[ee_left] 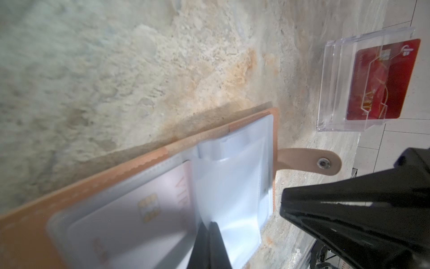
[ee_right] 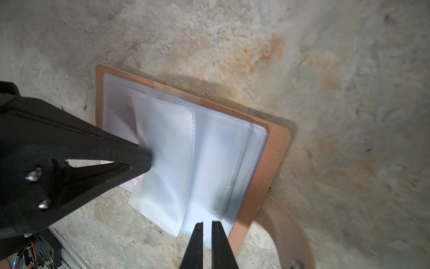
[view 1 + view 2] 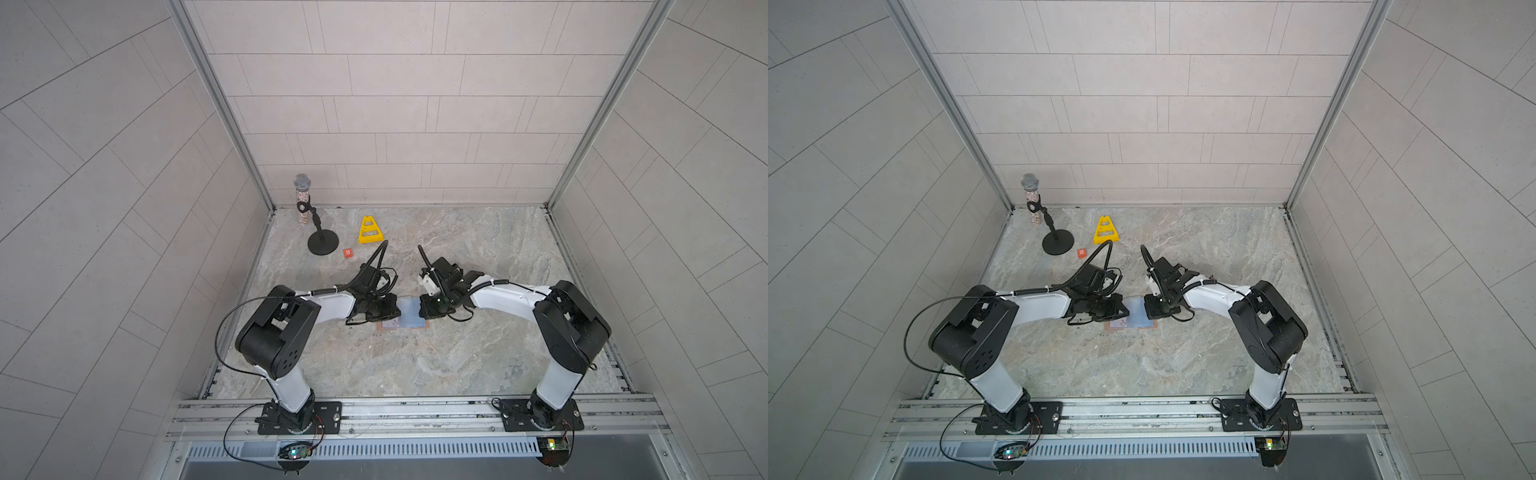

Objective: Put the credit cards into the card holder

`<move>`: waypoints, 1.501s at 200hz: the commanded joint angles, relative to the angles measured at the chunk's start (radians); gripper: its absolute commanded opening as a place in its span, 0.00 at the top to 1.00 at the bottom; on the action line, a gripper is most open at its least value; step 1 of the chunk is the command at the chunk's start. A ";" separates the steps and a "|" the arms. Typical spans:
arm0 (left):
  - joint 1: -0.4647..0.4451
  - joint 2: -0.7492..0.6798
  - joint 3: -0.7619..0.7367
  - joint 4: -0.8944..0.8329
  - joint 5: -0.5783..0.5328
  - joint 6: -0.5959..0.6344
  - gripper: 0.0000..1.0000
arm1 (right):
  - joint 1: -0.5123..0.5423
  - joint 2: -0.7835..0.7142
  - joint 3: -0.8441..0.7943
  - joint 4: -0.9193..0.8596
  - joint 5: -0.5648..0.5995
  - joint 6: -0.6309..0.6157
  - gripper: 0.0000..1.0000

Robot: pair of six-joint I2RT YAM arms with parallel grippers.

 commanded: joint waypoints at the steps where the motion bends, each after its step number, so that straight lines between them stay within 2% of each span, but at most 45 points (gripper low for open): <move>1: 0.006 -0.001 -0.021 -0.027 -0.015 0.019 1.00 | 0.009 -0.001 0.016 0.008 0.001 0.018 0.88; 87: 0.006 0.000 -0.032 -0.004 -0.004 0.007 1.00 | 0.009 0.093 0.013 0.033 0.004 0.040 0.89; 127: 0.007 0.006 -0.035 0.026 0.027 -0.008 1.00 | 0.009 0.115 0.005 0.074 -0.054 0.049 0.88; 175: 0.006 -0.054 -0.015 0.015 0.045 -0.016 0.69 | 0.009 0.110 -0.001 0.106 -0.086 0.060 0.87; 203: 0.006 -0.145 0.013 -0.072 -0.010 0.021 0.58 | 0.011 0.102 -0.002 0.162 -0.142 0.083 0.87; 228: 0.007 -0.233 0.029 -0.167 -0.094 0.072 0.52 | 0.020 0.111 0.016 0.189 -0.178 0.086 0.85; 272: 0.006 -0.364 0.019 -0.287 -0.287 0.103 0.51 | 0.053 0.172 0.095 0.181 -0.199 0.084 0.79; 300: 0.009 -0.427 0.004 -0.321 -0.355 0.099 0.50 | 0.079 0.214 0.141 0.171 -0.205 0.080 0.74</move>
